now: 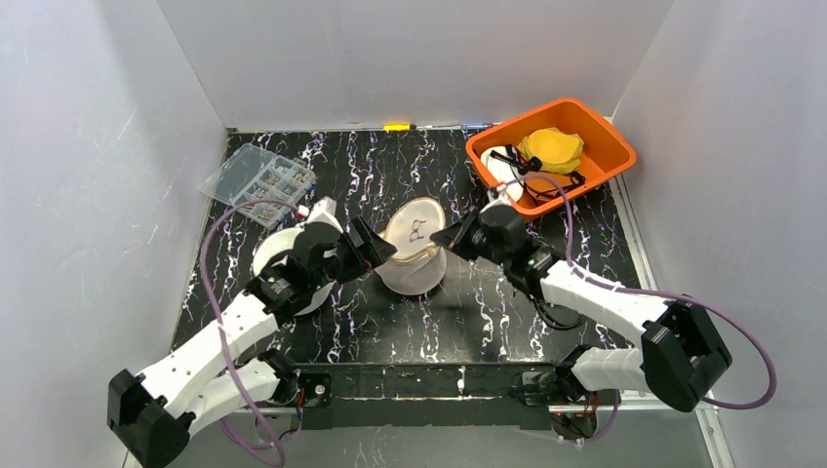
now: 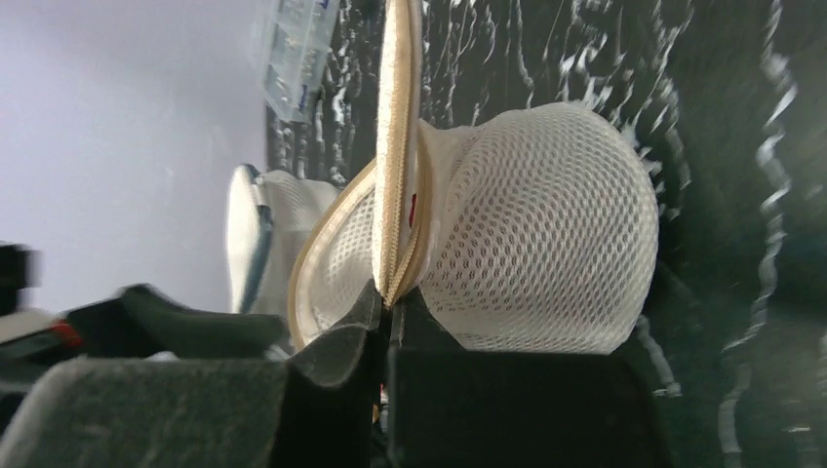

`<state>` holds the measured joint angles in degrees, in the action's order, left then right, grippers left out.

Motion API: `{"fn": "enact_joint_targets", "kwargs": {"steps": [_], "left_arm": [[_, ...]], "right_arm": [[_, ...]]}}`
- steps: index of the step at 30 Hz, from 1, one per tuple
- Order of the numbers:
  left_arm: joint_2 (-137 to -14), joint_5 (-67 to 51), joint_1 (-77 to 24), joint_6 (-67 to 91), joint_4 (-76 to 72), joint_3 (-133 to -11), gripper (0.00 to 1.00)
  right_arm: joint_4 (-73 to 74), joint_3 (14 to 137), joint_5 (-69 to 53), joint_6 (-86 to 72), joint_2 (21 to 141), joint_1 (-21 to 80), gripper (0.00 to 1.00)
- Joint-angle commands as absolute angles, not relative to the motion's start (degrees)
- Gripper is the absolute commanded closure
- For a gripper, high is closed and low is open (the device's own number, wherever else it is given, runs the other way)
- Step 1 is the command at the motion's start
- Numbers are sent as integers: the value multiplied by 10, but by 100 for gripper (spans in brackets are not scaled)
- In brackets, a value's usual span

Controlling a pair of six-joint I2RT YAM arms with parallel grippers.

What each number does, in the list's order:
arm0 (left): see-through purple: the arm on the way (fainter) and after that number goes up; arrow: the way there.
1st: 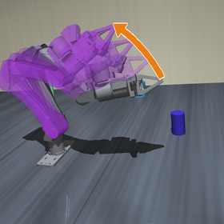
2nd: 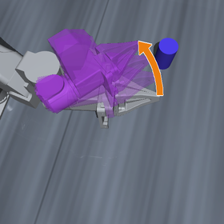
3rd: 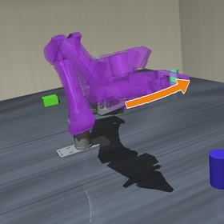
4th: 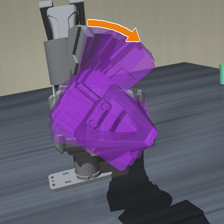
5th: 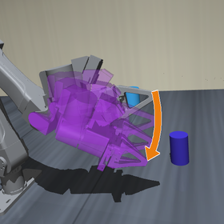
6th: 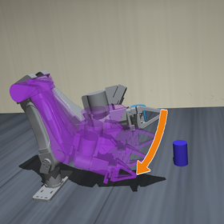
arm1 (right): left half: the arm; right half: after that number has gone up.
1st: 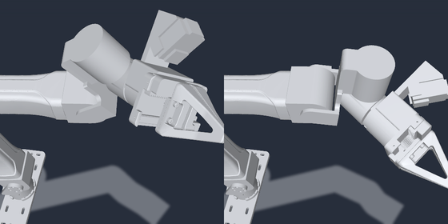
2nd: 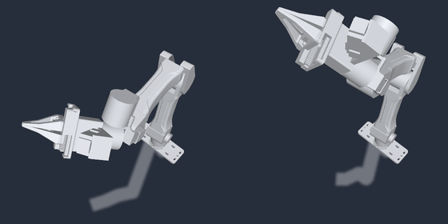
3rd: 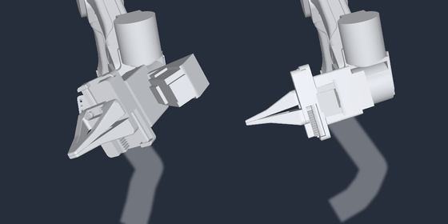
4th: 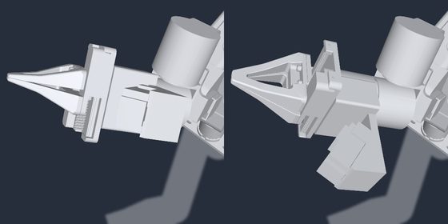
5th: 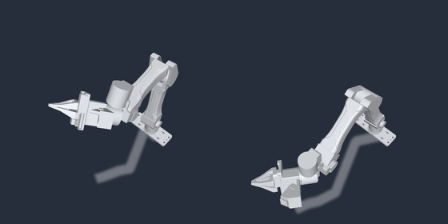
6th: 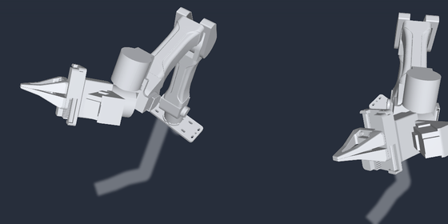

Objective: Unzip the laundry bag and remove the bra
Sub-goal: Open the laundry bag at the center of the board.

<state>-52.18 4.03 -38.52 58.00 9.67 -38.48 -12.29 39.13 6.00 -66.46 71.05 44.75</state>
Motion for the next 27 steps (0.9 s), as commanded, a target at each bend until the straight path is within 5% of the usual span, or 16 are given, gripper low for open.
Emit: {"fn": "enact_joint_targets", "kwargs": {"steps": [1, 13, 27], "left_arm": [[-466, 88, -384, 433, 289, -479, 10], [-406, 106, -381, 314, 332, -576, 9], [-437, 16, -377, 380, 256, -432, 10]], "right_arm": [[12, 508, -81, -402, 718, 401, 99], [150, 734, -302, -189, 796, 434, 99], [100, 477, -184, -187, 696, 400, 99]]}}
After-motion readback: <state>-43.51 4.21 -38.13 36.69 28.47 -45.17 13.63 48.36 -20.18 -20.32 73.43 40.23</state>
